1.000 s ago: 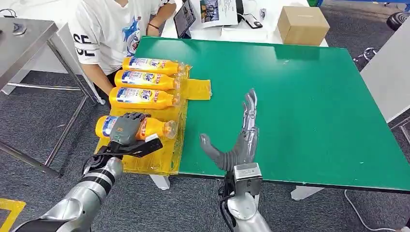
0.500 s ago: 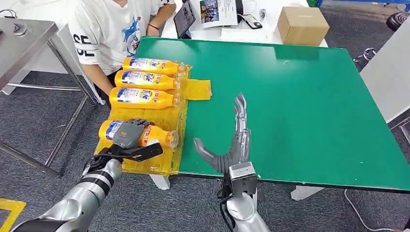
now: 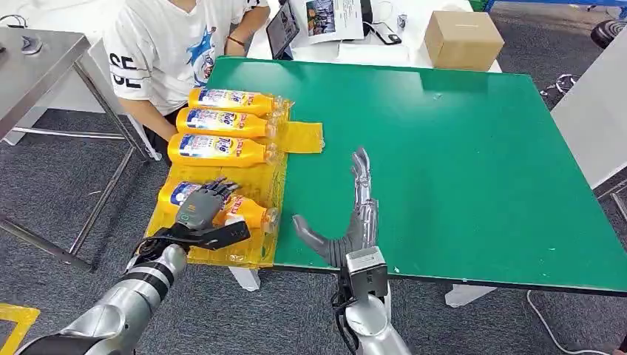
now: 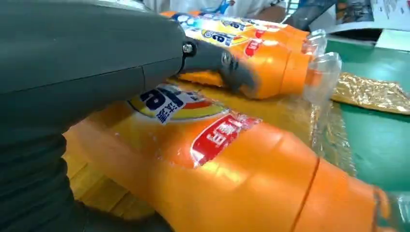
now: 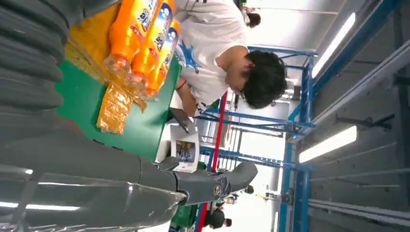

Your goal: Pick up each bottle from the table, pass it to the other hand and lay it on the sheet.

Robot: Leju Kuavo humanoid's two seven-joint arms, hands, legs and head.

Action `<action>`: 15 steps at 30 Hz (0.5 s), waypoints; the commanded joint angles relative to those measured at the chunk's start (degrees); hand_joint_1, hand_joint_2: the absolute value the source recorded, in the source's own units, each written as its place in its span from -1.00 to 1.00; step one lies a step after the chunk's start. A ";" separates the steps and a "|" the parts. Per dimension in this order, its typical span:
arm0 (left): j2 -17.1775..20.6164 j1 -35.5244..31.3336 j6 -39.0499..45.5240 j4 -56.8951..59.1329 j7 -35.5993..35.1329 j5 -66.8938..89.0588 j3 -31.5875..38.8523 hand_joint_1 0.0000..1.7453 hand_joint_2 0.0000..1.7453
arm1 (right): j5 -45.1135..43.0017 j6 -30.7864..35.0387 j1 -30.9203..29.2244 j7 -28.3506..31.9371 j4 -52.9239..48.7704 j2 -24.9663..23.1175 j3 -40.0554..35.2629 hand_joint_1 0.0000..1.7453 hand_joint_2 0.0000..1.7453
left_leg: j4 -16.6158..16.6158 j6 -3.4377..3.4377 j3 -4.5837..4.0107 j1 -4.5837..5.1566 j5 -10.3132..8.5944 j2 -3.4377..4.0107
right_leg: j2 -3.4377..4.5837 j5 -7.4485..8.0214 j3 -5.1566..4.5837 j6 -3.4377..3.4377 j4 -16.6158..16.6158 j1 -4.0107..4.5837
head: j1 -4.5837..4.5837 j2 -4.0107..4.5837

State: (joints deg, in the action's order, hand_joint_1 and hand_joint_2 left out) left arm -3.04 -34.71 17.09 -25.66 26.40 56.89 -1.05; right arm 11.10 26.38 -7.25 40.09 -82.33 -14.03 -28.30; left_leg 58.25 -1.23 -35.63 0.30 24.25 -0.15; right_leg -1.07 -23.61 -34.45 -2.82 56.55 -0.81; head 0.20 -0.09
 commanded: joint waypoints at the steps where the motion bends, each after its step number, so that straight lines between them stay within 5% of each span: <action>1: 0.91 0.38 -5.32 4.37 0.44 -1.09 -1.74 -1.00 -1.00 | -0.20 -1.83 -1.36 -0.09 4.55 -0.16 2.59 -1.00 1.00 | -0.17 0.11 0.49 -0.07 0.11 0.19 | 0.27 -0.03 0.43 0.13 -0.19 0.05 | 0.00 0.00; 15: 0.49 0.14 -11.74 2.44 2.10 -7.74 0.67 -1.00 -1.00 | -1.21 -2.69 -1.13 -0.09 4.24 -0.53 3.77 -1.00 1.00 | -0.11 0.06 0.60 -0.05 0.02 0.03 | 0.11 -0.02 0.61 0.11 -0.13 0.03 | 0.00 0.00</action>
State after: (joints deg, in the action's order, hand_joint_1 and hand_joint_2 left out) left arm -2.58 -35.23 8.76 -25.75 28.22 50.62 -0.92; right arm 10.25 23.91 -7.25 40.09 -80.91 -14.99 -26.38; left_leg 58.24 -1.26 -35.23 0.30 24.23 -0.23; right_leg -1.12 -23.63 -34.00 -2.81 56.53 -0.82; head 0.20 -0.09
